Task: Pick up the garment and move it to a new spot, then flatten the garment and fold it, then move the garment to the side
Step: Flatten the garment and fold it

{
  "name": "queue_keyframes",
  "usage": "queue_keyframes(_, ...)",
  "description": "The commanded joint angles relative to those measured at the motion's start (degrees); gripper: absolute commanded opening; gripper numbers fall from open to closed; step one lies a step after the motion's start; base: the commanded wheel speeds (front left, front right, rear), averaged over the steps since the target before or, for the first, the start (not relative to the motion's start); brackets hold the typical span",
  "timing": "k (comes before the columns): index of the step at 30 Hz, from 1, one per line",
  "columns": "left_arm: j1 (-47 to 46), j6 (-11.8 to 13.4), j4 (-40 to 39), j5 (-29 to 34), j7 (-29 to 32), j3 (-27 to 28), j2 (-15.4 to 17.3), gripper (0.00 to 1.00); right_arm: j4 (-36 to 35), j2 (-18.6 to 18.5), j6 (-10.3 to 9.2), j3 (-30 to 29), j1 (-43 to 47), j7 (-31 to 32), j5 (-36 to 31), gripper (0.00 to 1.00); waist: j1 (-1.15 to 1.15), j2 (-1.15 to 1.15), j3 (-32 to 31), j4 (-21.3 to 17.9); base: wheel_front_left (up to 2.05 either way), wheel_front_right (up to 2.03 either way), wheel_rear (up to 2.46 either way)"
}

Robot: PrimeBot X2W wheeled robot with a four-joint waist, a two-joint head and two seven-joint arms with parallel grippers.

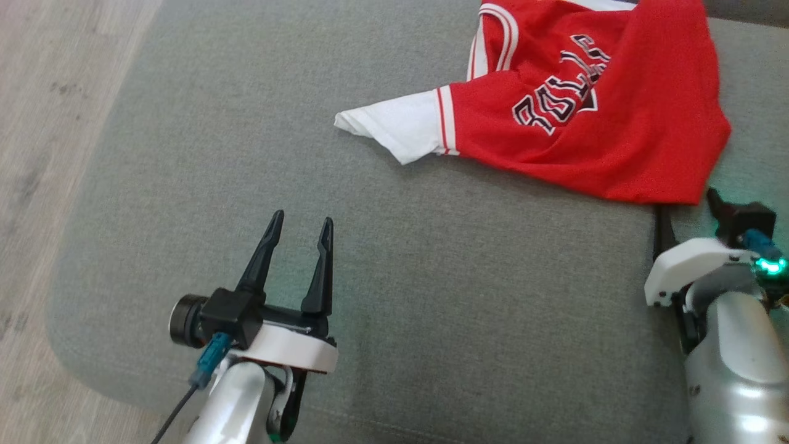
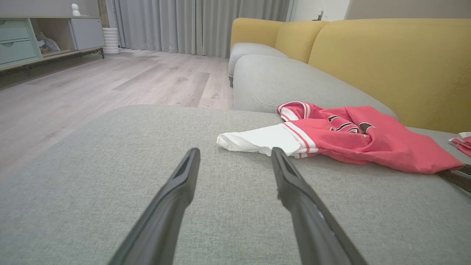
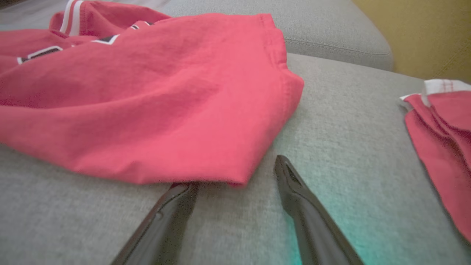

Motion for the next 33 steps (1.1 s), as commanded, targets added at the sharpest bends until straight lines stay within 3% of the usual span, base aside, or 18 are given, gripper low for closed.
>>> queue_keyframes(1, -2.0, 0.4, -1.8, -0.4, -0.5, 1.3, 0.4, 1.00, 0.2, -0.1, 0.39, 0.8, -1.4, -0.7, -0.7, 1.00, -0.01, 0.00, 0.6, 0.6, 0.00, 0.00, 0.00)
queue_keyframes(10, -2.7, 0.7, -1.6, -0.7, -0.5, 1.2, 0.4, 1.00, 3.8, -0.1, 0.39, -6.6, -5.3, -3.8, -7.7, 0.98, -0.01, 0.00, 0.8, 0.8, 0.00, 0.00, 0.00)
queue_keyframes(12, -2.6, 0.8, -1.4, -0.6, -0.5, 1.4, 0.4, 1.00, 4.3, -0.1, 0.39, -7.3, -5.7, -4.7, -8.7, 0.10, -0.01, 0.00, 0.4, 0.4, 0.00, 0.00, 0.00)
queue_keyframes(13, -2.6, 0.8, -1.3, -0.5, -0.5, 1.5, 0.4, 1.00, 4.5, -0.1, 0.39, -7.6, -5.8, -5.1, -9.4, 0.00, -0.01, 0.00, 0.1, 0.2, 0.00, 0.00, 0.00)
queue_keyframes(24, -1.1, 0.9, -0.9, -0.3, -0.5, 2.0, 0.4, 1.00, 2.2, -0.1, 0.39, -9.7, -3.8, -6.1, -15.9, 0.00, -0.01, 0.00, -4.4, -1.9, 0.00, 0.00, 0.00)
queue_keyframes(32, 1.5, 1.1, -0.4, 0.0, -0.5, 2.8, 0.4, 1.00, -2.8, -0.1, 0.39, -10.0, 3.4, -1.4, -18.8, 0.00, -0.01, 0.00, -9.0, -3.4, 0.00, 0.00, 0.00)
queue_keyframes(33, 1.8, 1.1, -0.4, 0.1, -0.5, 2.9, 0.4, 1.00, -3.4, -0.1, 0.39, -9.8, 4.2, -1.1, -18.6, 0.27, -0.01, 0.00, -9.4, -3.5, 0.00, 0.00, 0.00)
